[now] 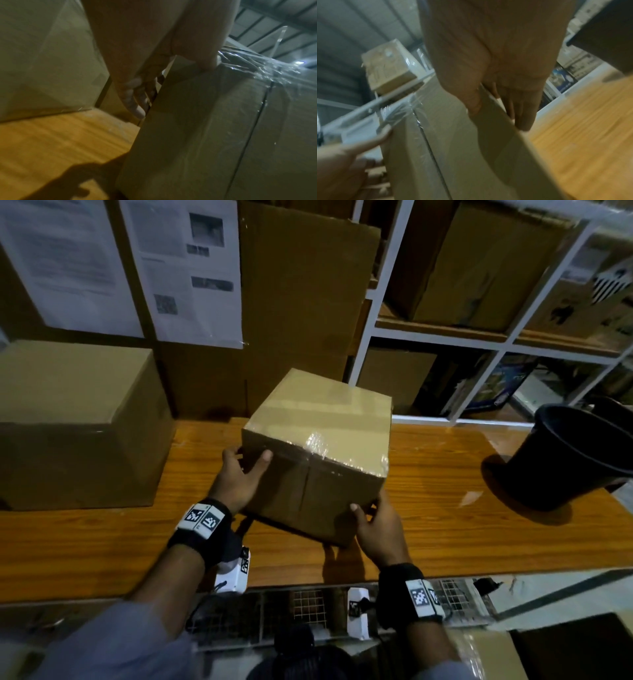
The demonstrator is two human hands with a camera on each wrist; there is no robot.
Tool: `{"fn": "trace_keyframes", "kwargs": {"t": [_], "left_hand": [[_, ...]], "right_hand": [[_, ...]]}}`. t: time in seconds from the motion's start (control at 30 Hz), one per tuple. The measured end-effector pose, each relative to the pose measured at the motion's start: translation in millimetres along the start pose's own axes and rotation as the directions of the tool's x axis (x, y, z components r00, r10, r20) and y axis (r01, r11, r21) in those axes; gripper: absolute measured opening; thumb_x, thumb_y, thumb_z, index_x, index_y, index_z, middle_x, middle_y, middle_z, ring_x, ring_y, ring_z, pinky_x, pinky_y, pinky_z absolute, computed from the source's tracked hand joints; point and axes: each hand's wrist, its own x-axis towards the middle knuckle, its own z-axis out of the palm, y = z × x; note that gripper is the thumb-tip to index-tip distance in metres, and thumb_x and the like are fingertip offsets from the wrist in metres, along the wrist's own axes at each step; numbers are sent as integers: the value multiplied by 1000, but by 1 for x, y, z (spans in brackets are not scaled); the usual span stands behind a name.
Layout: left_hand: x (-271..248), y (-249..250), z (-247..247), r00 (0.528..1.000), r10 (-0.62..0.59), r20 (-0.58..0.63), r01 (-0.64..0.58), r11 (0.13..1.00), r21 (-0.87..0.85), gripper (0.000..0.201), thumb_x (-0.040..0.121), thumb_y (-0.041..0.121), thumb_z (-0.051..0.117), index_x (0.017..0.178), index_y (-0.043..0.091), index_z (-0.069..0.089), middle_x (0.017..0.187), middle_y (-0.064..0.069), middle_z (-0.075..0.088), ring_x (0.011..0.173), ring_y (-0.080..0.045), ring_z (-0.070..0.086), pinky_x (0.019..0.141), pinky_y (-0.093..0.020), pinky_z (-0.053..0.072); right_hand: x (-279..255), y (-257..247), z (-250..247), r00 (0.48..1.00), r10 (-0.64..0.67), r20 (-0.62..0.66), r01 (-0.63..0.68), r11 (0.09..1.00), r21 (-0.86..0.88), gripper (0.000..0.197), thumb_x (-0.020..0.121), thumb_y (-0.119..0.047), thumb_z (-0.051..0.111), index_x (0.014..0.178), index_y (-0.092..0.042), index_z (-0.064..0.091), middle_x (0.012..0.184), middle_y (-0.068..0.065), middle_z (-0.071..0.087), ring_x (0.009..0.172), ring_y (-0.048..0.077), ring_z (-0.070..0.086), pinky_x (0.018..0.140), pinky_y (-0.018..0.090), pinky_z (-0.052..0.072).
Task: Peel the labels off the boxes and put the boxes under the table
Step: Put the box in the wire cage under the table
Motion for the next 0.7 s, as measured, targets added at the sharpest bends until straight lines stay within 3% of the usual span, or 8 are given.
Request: {"fn": "trace_keyframes", "kwargs": {"t": [0.1, 0.23, 0.33, 0.43, 0.53, 0.63, 0.7], "left_hand": [[2, 12, -5, 991, 116, -72, -113, 993, 37, 59, 98, 42, 67, 144, 31, 33, 130, -2, 57, 119, -31, 62, 91, -47, 57], [1, 33, -9, 916, 399, -33, -372, 878, 300, 86, 94, 35, 73, 155, 58, 17, 147, -4, 46, 132, -29, 46, 102, -53, 48], [-5, 49, -10, 894, 448, -8, -394, 794, 464, 76, 99, 44, 62, 160, 53, 18, 132, -6, 45, 127, -30, 39, 102, -47, 41], [-5, 52, -17, 894, 448, 22, -402, 779, 481, 67, 99, 53, 57, 158, 52, 27, 116, -1, 42, 119, -27, 43, 102, -47, 45], [-4, 53, -15, 913, 406, 25, -362, 782, 508, 63, 99, 58, 53, 156, 56, 27, 115, -2, 39, 121, -29, 42, 105, -47, 44], [5, 50, -10, 964, 257, 61, -254, 839, 480, 63, 99, 66, 47, 155, 62, 20, 139, -10, 39, 137, -35, 33, 112, -50, 35], [12, 47, -11, 963, 235, 130, -267, 894, 359, 66, 90, 80, 47, 150, 71, 19, 158, -9, 36, 145, -35, 35, 116, -57, 37]], "right_hand": [[4, -13, -12, 991, -78, -107, 78, 997, -5, 59, 101, -38, 63, 154, -38, 37, 137, -6, 65, 124, 21, 62, 98, 50, 57], [11, -35, -28, 962, -183, -204, 174, 983, -61, 87, 95, -50, 64, 163, -48, 10, 138, 3, 61, 125, 26, 58, 100, 54, 54], [11, -49, -40, 951, -223, -212, 208, 974, -91, 90, 99, -51, 61, 160, -58, -4, 121, 10, 63, 111, 27, 60, 96, 53, 55], [13, -50, -52, 957, -235, -172, 221, 971, -97, 76, 100, -56, 56, 159, -61, 7, 123, 7, 63, 113, 25, 60, 94, 53, 56], [19, -51, -59, 972, -204, -119, 199, 978, -57, 65, 103, -56, 53, 161, -51, 24, 146, -1, 59, 129, 20, 56, 104, 52, 53], [28, -54, -54, 984, -167, -65, 162, 984, -72, 65, 103, -62, 44, 162, -51, 17, 156, -3, 50, 138, 21, 49, 111, 55, 47], [36, -57, -49, 991, -127, -33, 124, 989, -87, 64, 105, -62, 40, 162, -51, 13, 159, -1, 46, 140, 25, 48, 113, 56, 44]]}}
